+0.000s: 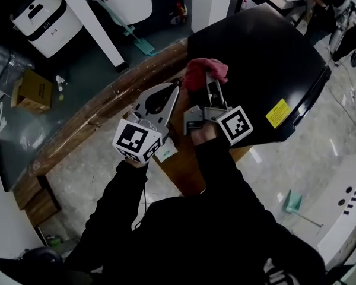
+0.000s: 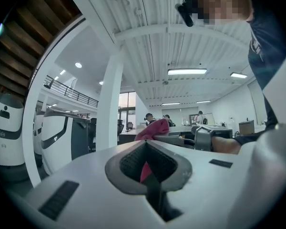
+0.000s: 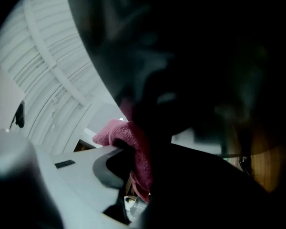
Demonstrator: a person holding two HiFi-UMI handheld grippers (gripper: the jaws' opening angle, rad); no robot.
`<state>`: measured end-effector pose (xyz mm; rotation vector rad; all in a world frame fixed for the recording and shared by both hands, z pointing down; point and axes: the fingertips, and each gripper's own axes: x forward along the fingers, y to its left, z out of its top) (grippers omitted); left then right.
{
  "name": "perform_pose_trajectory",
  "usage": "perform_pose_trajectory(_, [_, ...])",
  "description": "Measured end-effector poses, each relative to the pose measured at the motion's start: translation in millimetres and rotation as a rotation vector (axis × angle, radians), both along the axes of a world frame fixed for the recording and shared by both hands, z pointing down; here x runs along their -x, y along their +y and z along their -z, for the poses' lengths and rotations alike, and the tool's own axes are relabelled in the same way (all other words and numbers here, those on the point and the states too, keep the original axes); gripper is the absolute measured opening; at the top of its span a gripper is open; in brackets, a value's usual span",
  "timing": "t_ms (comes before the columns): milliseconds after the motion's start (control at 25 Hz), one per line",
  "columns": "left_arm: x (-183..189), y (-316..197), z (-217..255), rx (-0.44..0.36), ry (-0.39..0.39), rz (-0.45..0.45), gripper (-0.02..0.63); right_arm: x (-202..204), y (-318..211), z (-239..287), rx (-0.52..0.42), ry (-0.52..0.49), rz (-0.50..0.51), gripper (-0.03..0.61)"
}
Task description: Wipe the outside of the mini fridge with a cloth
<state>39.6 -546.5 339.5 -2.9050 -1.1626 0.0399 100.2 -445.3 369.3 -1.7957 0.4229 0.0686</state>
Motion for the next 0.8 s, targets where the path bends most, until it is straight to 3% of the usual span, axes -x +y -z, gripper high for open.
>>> perform_pose_trajectory(280, [-18.2, 4.6, -44.5, -0.054, -0.074, -0.020, 0.006, -7.5, -8.9, -69.2, -0.142, -0.174, 0.015, 0.086])
perform_pose_trajectory(800, [-49.6, 22.4, -217.2, -0.231, -0.358, -0.073, 0.006, -22.5, -17.7, -219.5, -0.116, -0.368, 0.030, 0.086])
